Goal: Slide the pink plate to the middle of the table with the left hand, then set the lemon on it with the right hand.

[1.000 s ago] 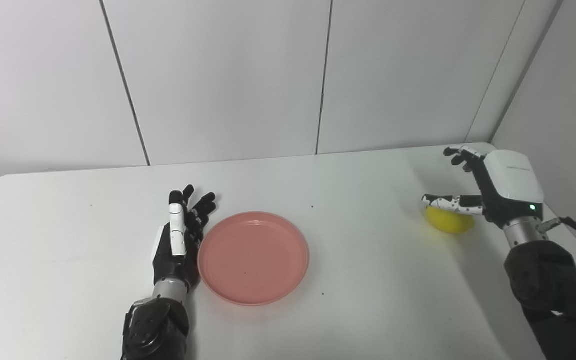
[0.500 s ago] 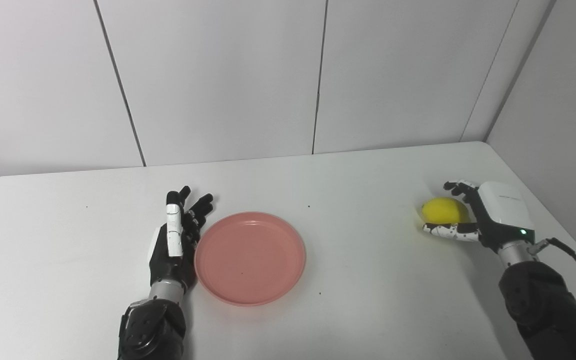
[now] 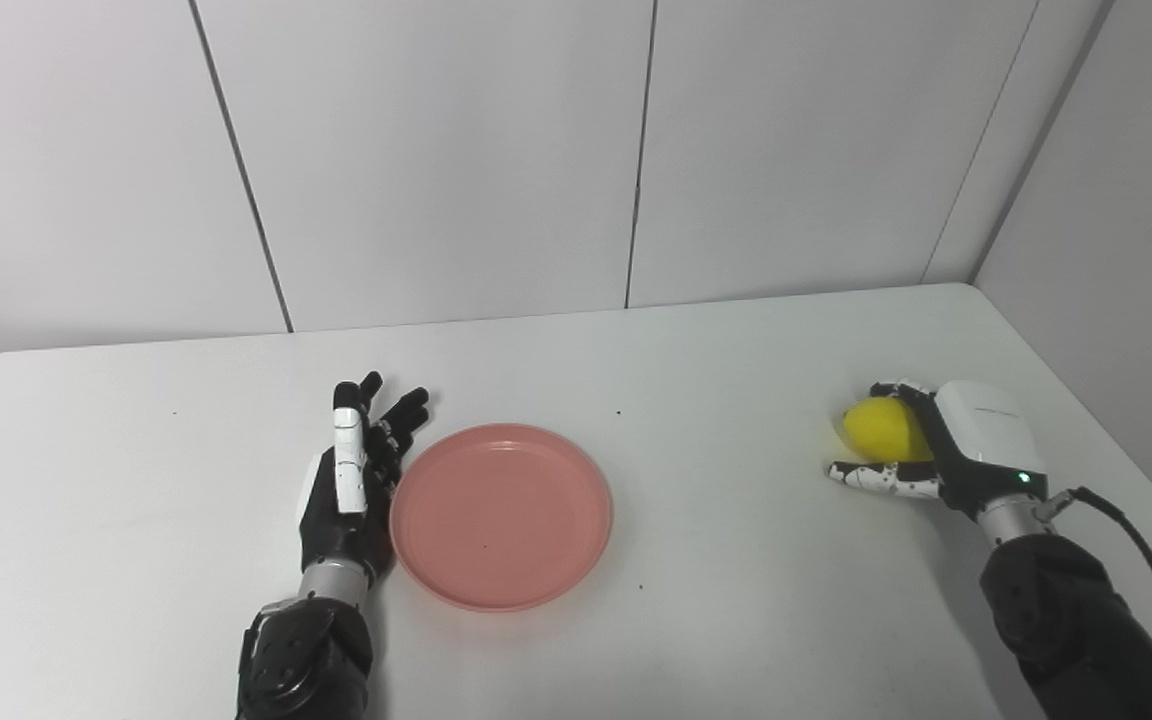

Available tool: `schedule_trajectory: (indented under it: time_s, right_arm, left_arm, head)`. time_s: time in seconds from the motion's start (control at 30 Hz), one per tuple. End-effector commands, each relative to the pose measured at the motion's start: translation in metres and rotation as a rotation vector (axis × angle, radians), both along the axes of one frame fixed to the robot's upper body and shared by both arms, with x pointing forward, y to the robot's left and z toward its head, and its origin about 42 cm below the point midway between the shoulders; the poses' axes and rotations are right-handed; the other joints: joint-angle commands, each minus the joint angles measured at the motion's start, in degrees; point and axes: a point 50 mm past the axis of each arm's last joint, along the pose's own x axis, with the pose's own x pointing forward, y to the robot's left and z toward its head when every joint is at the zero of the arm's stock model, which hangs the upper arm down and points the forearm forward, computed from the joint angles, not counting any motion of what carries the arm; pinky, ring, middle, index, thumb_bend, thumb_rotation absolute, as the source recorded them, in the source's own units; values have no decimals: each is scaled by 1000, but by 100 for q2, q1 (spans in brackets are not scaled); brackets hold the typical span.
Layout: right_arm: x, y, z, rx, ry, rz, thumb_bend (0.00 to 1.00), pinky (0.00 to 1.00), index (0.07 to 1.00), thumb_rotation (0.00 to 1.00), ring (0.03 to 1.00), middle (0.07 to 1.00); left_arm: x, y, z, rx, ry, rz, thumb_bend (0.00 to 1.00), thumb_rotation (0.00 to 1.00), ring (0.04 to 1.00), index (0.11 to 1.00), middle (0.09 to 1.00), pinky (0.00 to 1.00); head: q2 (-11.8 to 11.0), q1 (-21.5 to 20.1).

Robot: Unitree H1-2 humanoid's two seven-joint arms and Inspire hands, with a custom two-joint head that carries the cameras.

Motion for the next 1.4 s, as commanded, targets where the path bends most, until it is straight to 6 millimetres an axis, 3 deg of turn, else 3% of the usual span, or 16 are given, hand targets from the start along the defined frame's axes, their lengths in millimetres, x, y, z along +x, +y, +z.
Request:
schedule_trajectory:
  time_s: [0.0, 0.17, 0.27, 0.37, 0.4, 0.47, 0.57, 0.77, 1.1, 1.33, 1.37]
  right_arm:
    - [9, -7, 22, -25, -73, -27, 902, 574, 720, 599, 657, 707]
    - [10, -8, 20, -24, -69, -33, 901, 557, 708, 569, 644, 698]
    - [12, -8, 18, -18, -72, -51, 879, 480, 671, 511, 578, 654]
    - [14, -9, 13, -9, -80, -84, 810, 398, 601, 404, 475, 566]
    - [15, -10, 12, -15, -79, -91, 729, 319, 540, 381, 388, 477]
    - [16, -11, 10, -25, -77, -95, 641, 258, 484, 359, 323, 405]
    - [17, -15, 6, -30, -72, -101, 615, 240, 467, 358, 303, 380]
    - [15, -17, 3, -15, -66, -105, 569, 280, 559, 409, 358, 450]
    - [15, -17, 2, -1, -47, -114, 557, 311, 592, 409, 395, 489]
    - [17, -18, 6, -13, -64, -90, 561, 302, 549, 405, 382, 470]
    - [17, -17, 8, -19, -72, -83, 564, 273, 508, 397, 349, 432]
  left_arm:
    - [-9, -1, -21, 8, 110, -12, 758, 993, 876, 967, 824, 1000]
    - [-8, -1, -21, 4, 112, -10, 749, 991, 879, 970, 829, 1000]
    - [-8, 0, -21, 5, 113, -11, 751, 987, 877, 971, 831, 1000]
    - [-8, 0, -20, 5, 111, -12, 754, 991, 876, 973, 832, 1000]
    - [-8, 0, -20, 8, 109, -11, 747, 990, 877, 972, 832, 1000]
    - [-8, 0, -20, 10, 109, -11, 745, 992, 877, 972, 830, 1000]
    - [-9, 0, -20, 4, 112, -12, 748, 988, 879, 971, 829, 1000]
    - [-10, -1, -20, 3, 116, -10, 748, 985, 881, 969, 823, 1000]
    - [-11, 0, -21, -1, 118, -15, 744, 990, 887, 974, 826, 1000]
    - [-11, -1, -21, 5, 118, -14, 748, 994, 887, 974, 828, 1000]
    - [-10, -1, -21, 5, 118, -14, 748, 995, 886, 974, 828, 1000]
  head:
    - [12, 13]
    - [23, 15]
    - [22, 16]
    - [27, 12]
    - [34, 8]
    - [41, 11]
    - [50, 15]
    - [57, 23]
    - [68, 35]
    - [66, 51]
    - [63, 55]
